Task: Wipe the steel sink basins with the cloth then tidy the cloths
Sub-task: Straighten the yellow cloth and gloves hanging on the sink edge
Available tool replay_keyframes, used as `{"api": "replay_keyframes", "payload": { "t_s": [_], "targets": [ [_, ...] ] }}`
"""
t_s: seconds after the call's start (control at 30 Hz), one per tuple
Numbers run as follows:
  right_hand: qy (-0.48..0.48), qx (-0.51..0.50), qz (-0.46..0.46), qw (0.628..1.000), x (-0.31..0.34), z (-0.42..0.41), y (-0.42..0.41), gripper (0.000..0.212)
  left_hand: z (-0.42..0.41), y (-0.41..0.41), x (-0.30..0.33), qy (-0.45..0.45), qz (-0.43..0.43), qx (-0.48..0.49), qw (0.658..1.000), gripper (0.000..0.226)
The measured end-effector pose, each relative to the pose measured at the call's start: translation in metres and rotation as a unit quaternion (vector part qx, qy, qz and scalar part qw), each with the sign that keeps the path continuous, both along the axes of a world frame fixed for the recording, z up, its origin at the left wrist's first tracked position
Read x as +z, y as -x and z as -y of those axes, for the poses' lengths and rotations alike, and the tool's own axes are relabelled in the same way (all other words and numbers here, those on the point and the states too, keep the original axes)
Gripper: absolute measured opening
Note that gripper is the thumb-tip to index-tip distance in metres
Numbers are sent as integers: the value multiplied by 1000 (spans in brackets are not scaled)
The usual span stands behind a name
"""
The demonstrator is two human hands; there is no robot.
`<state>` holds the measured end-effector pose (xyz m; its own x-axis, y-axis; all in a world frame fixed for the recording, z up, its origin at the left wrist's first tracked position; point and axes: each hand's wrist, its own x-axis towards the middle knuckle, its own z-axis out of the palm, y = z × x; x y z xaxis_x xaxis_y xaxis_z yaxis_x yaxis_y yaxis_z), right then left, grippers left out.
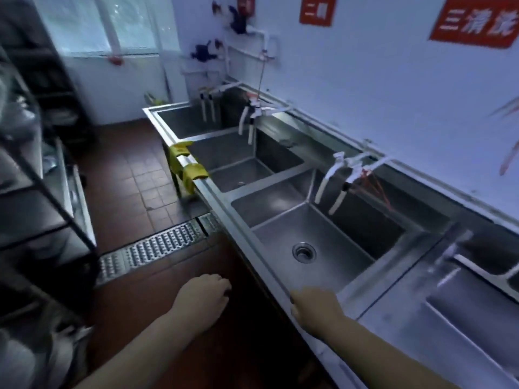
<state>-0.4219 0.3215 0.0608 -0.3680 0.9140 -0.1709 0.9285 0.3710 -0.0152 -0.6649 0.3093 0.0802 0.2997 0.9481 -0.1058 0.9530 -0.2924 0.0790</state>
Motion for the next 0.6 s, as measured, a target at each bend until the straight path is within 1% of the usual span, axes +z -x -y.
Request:
{"api": "replay_keyframes", "payload": {
  "t_s": [0.07, 0.2, 0.3, 0.33, 0.43, 0.53, 0.6],
  "targets": [
    [17, 23, -12, 1000, -3, -17, 30, 39, -2, 33, -1, 6, -6, 42, 999, 30],
    [52, 64, 11, 997, 0, -59, 80, 34, -16, 79, -7, 34, -8, 96, 995, 30],
    [68, 86, 22, 994, -5, -100, 112, 18, -37, 105, -10, 62, -36, 117, 991, 29],
    [71, 91, 22, 993, -6, -115, 122, 18, -47, 114, -10, 69, -43, 128, 988, 29],
    [76, 103, 12, 992, -8, -166, 150, 31, -87, 141, -9, 85, -46, 163, 982, 30],
    [90, 113, -12, 990, -6, -224, 177, 17, -134, 164, 2, 86, -39, 193, 977, 30],
    [105, 113, -28, 988, -7, -261, 194, 17, -167, 176, 9, 77, -29, 211, 974, 31]
  ]
}}
